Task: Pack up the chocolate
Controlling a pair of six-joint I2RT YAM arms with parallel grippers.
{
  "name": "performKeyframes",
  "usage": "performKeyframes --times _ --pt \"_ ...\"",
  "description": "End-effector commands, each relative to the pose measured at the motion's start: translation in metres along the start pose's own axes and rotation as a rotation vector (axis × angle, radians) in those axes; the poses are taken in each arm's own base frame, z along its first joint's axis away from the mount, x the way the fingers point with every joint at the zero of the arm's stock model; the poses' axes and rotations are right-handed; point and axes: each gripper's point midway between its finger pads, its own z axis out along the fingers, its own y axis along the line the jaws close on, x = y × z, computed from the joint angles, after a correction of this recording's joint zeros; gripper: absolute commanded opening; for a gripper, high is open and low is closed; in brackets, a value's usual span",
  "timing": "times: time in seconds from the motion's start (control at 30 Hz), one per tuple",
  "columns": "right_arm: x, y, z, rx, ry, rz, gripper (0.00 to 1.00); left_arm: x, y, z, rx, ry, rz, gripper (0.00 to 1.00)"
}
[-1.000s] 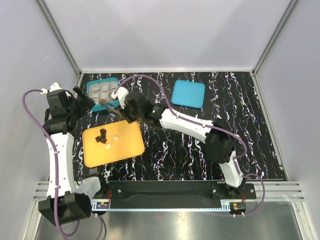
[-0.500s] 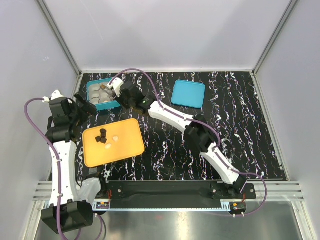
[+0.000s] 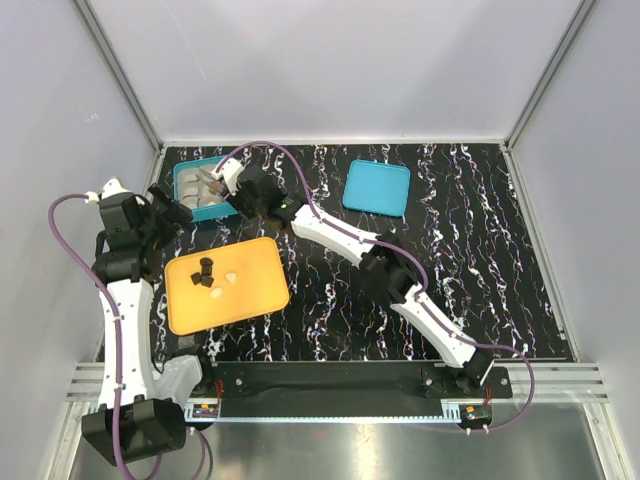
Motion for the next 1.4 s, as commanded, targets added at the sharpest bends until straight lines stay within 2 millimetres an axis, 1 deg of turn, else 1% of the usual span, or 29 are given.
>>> performKeyframes --times 0.0,0.03,0.17,0.3,0.4,0.53,0.6,0.63,0.67,0.7,0.73,0.77,0.8,0.83,0.87,0.9,0.97,1.0,1.03,1.1,1.13,1.17,1.2,1.23,1.3,1.33,1.37 --pt "-0.032 -0.013 0.003 0.007 -0.105 0.011 0.42 -0.010 -0.003 0.005 0.014 -0.043 0.000 0.99" --pt "-0.029 -0.014 0.004 0.008 -0.099 0.010 0.42 -0.010 -0.003 0.005 0.012 -0.042 0.000 0.99" --pt "-0.029 -0.017 0.003 0.008 -0.100 0.007 0.42 -0.012 -0.003 0.006 0.012 -0.048 0.002 0.99" --pt "-0.036 -0.019 -0.003 0.009 -0.106 0.005 0.41 -0.013 -0.004 0.005 0.012 -0.048 0.002 0.99" --pt "-0.046 -0.022 -0.017 0.002 -0.120 -0.002 0.41 -0.015 -0.006 0.004 0.016 -0.052 0.004 0.99" --pt "-0.058 -0.026 -0.030 0.010 -0.139 -0.024 0.41 -0.016 -0.011 0.003 0.035 -0.042 0.006 0.99" --pt "-0.058 -0.029 -0.036 0.017 -0.116 -0.021 0.40 -0.017 -0.012 0.002 0.035 -0.039 0.011 0.99" --pt "-0.062 -0.029 -0.044 0.013 -0.112 -0.016 0.40 -0.018 -0.012 0.001 0.037 -0.039 0.016 0.99" --pt "-0.060 -0.028 -0.049 0.003 -0.090 -0.002 0.40 -0.019 -0.012 -0.001 0.033 -0.042 0.022 0.99" --pt "-0.060 -0.026 -0.061 -0.008 -0.078 0.005 0.39 -0.020 -0.012 -0.002 0.030 -0.044 0.027 0.99" --pt "-0.059 -0.025 -0.068 -0.013 -0.071 0.023 0.39 -0.020 -0.011 -0.004 0.028 -0.044 0.030 0.99" --pt "-0.061 -0.023 -0.075 -0.027 -0.076 0.027 0.39 -0.020 -0.012 -0.005 0.033 -0.045 0.027 0.99" --pt "-0.058 -0.021 -0.090 -0.036 -0.064 0.033 0.40 -0.020 -0.013 -0.007 0.037 -0.050 0.025 0.99" --pt "-0.061 -0.019 -0.098 -0.044 -0.077 0.048 0.40 -0.016 -0.014 -0.006 0.050 -0.040 0.022 0.99" --pt "-0.061 -0.015 -0.106 -0.061 -0.076 0.051 0.40 -0.016 -0.015 -0.007 0.057 -0.043 0.014 0.99" --pt "-0.060 -0.013 -0.121 -0.068 -0.072 0.051 0.40 -0.014 -0.016 -0.007 0.063 -0.039 0.012 0.99" --pt "-0.058 -0.007 -0.134 -0.077 -0.055 0.053 0.40 -0.010 -0.014 -0.006 0.067 -0.029 0.007 0.99" --pt "-0.058 -0.005 -0.146 -0.079 -0.049 0.055 0.40 -0.009 -0.014 -0.006 0.068 -0.029 0.006 0.99" --pt "-0.054 0.001 -0.152 -0.089 -0.027 0.055 0.40 -0.008 -0.014 -0.007 0.069 -0.028 0.007 0.99" --pt "-0.052 0.006 -0.168 -0.089 -0.015 0.064 0.40 -0.008 -0.015 -0.008 0.075 -0.026 0.009 0.99" --pt "-0.047 0.007 -0.173 -0.093 0.006 0.067 0.40 -0.007 -0.015 -0.009 0.075 -0.026 0.010 0.99" --pt "-0.046 0.014 -0.179 -0.108 0.017 0.066 0.40 -0.007 -0.015 -0.010 0.077 -0.026 0.012 0.99" --pt "-0.044 0.016 -0.186 -0.113 0.026 0.074 0.40 -0.006 -0.015 -0.010 0.081 -0.023 0.014 0.99" --pt "-0.037 0.018 -0.190 -0.119 0.053 0.075 0.39 -0.006 -0.015 -0.011 0.082 -0.025 0.016 0.99" --pt "-0.033 0.025 -0.202 -0.137 0.071 0.087 0.39 -0.004 -0.014 -0.012 0.081 -0.023 0.018 0.99" --pt "-0.027 0.026 -0.205 -0.143 0.091 0.091 0.39 -0.003 -0.013 -0.011 0.081 -0.021 0.018 0.99" --pt "-0.026 0.029 -0.209 -0.155 0.096 0.094 0.41 -0.002 -0.013 -0.011 0.080 -0.019 0.016 0.99"
